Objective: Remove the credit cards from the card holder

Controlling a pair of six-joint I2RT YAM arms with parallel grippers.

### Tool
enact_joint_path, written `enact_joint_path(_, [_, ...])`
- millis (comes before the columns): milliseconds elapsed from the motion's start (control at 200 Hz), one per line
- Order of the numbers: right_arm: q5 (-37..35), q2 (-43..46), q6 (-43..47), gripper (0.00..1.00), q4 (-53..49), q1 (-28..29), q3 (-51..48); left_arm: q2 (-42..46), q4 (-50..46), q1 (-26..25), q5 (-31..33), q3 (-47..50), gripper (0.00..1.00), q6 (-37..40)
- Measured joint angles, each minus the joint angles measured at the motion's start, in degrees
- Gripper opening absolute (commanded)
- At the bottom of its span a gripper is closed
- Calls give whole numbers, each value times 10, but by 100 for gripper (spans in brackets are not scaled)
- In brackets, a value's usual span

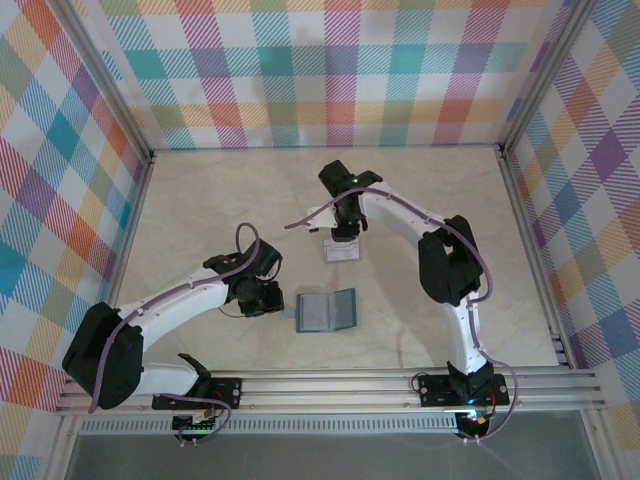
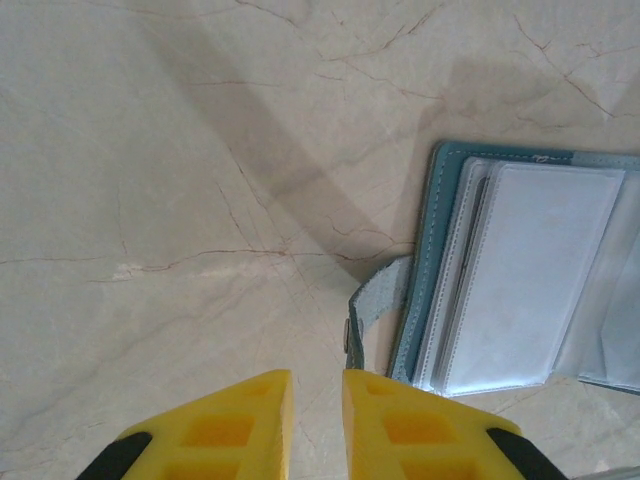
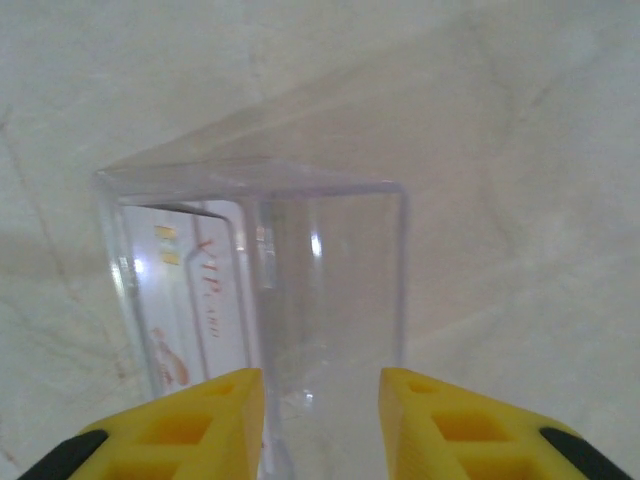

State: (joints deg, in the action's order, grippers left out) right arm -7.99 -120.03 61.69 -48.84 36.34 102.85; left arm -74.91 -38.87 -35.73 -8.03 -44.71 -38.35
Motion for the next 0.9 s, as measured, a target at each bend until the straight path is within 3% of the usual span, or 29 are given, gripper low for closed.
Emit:
enact_joint_path(285, [-25, 40, -11, 44, 82, 0, -62, 0, 1, 0, -7, 0, 21, 0])
enact_joint_path(625, [-23, 43, -44, 44, 103, 0, -85, 0, 18, 0, -42, 0, 20, 0])
enact_joint_path(760, [-6, 84, -116, 44, 107, 0, -97, -1, 33, 0, -61, -3, 19, 0])
enact_joint_path(900, [23, 173, -252, 43, 125, 0, -132, -14, 46, -3, -79, -19, 18, 0])
